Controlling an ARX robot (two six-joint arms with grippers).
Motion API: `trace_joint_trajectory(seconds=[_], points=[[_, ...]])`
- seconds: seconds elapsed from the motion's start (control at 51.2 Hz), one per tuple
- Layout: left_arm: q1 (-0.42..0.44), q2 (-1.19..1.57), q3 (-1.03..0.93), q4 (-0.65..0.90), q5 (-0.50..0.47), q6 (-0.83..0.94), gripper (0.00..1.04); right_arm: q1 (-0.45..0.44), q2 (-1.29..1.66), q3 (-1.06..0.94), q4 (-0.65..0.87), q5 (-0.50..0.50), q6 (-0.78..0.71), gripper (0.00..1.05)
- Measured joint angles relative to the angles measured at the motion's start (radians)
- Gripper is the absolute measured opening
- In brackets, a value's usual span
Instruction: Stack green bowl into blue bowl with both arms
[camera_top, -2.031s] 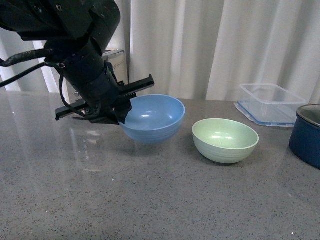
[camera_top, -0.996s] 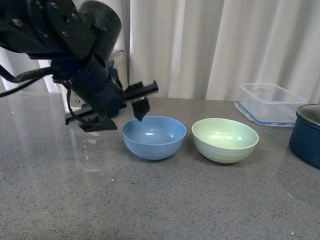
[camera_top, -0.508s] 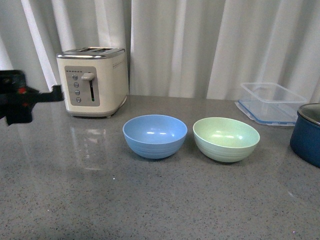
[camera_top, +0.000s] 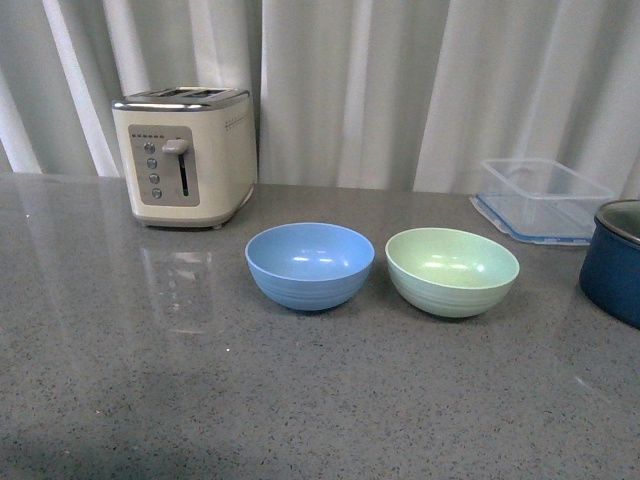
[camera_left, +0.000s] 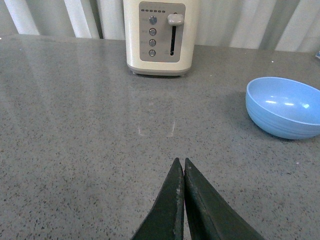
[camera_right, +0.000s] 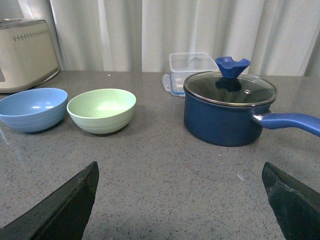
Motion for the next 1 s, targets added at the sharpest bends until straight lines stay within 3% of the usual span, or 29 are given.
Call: trace_joint_trajectory(seconds=[0.078,0.195,0.449,0.547,0.996], points=[[0.049,-0.056,-0.039,-0.019,0.068,0.0,0.04,0.0,0.0,0.0,0.0,0.0,0.0,0.95],[0.076,-0.129,-0.077,-0.053,0.067,0.0,0.04,0.0,0.0,0.0,0.0,0.0,0.0,0.95],[0.076,-0.308,-0.143,-0.166,0.072,0.0,0.04,0.0,0.0,0.0,0.0,0.0,0.0,0.95],[0.076,-0.327,-0.184,-0.137,0.071,0.0,0.04,0.0,0.0,0.0,0.0,0.0,0.0,0.95],[0.076,-0.637,-0.185,-0.413,0.074,0.001,0.04,0.0,0.0,0.0,0.0,0.0,0.0,0.95]])
